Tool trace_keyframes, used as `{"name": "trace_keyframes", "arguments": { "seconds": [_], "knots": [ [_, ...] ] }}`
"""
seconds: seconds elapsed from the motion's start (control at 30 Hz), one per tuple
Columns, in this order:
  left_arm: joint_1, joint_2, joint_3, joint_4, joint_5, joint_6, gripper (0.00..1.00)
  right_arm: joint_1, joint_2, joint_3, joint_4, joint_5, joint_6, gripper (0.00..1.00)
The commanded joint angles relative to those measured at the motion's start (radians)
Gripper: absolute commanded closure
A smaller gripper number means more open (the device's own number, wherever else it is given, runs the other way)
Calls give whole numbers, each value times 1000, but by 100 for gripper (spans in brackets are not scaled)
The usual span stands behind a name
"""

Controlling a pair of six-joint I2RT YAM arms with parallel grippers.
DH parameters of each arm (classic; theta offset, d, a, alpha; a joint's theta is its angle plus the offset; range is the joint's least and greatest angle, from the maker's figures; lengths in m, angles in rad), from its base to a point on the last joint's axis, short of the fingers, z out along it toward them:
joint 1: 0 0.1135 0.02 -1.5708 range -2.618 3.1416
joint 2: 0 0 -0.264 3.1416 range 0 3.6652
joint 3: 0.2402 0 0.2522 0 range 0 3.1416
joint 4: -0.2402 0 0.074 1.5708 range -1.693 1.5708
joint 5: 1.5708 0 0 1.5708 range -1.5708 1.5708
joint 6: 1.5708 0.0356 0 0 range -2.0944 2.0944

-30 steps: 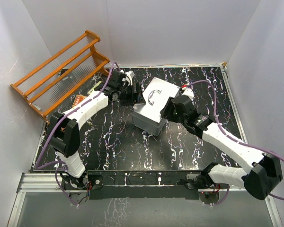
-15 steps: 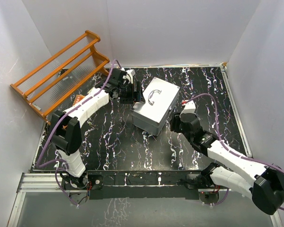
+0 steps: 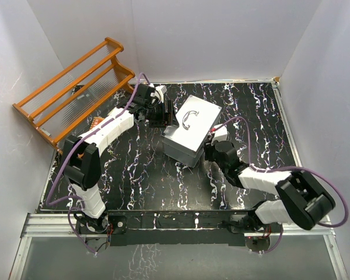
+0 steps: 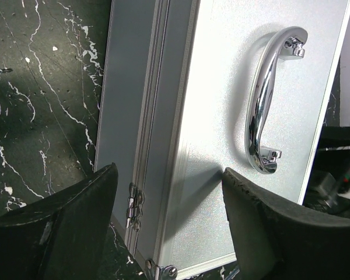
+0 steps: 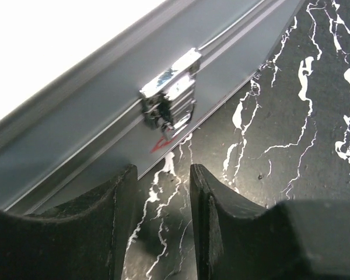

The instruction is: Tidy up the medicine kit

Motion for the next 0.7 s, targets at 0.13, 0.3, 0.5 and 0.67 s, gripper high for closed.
{"name": "trace_keyframes", "arguments": {
  "seconds": [0.13, 0.3, 0.5, 0.67],
  "knots": [
    [16, 25, -53, -79, -45, 55, 38, -26, 94, 51, 255, 116, -34, 64],
    [24, 23, -68, -70, -38, 53, 39, -37, 96, 47, 259, 177, 6, 69],
    [33, 28, -72, -67, -36, 49, 41, -45, 66, 42, 254, 204, 7, 72],
    [36, 30, -73, -63, -33, 43, 42, -51, 31, 41, 221, 256, 17, 75]
  ]
}}
